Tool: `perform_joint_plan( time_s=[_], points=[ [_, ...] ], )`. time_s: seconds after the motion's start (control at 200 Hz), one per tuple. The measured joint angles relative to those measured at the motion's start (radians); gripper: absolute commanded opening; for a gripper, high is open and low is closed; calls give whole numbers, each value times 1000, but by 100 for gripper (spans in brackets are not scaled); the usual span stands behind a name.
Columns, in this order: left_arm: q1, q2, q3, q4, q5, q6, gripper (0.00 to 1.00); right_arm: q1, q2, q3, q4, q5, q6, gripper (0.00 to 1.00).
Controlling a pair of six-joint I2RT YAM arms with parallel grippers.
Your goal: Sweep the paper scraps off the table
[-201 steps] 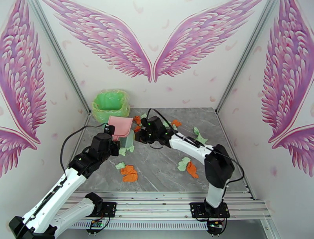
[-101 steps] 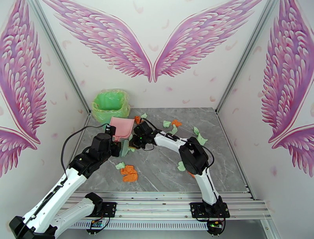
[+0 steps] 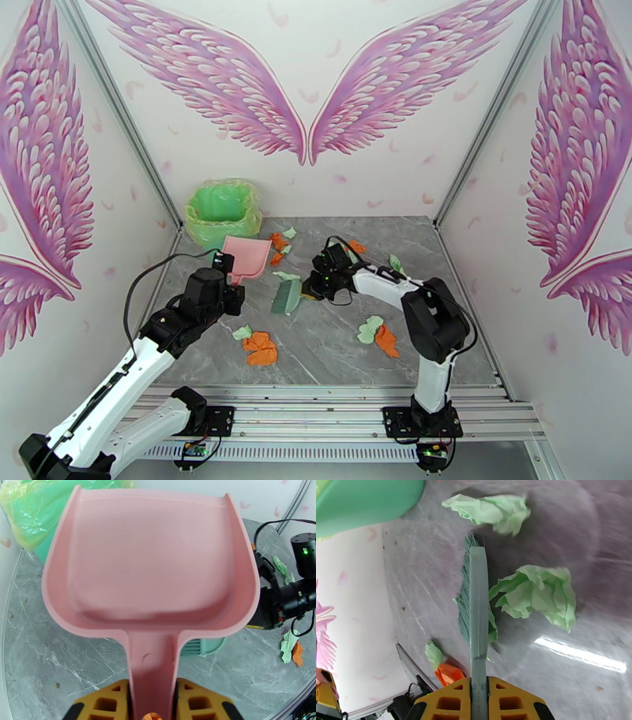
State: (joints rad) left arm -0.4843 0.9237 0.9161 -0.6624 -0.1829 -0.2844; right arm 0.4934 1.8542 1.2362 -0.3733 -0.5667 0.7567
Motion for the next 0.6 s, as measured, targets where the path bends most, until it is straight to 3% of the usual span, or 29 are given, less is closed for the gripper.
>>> perform_joint_plan(
  time_s=[0.155, 0.335, 0.6],
  points=[
    [0, 0, 0, 2, 6, 0, 0, -60, -139, -66, -98, 43, -60, 0],
    [0, 0, 0, 2, 6, 0, 0, -54, -306, -60, -188, 30, -116, 0],
    [0, 0, 0, 2, 6, 0, 0, 138, -321, 15, -192, -76, -122, 0]
  ],
)
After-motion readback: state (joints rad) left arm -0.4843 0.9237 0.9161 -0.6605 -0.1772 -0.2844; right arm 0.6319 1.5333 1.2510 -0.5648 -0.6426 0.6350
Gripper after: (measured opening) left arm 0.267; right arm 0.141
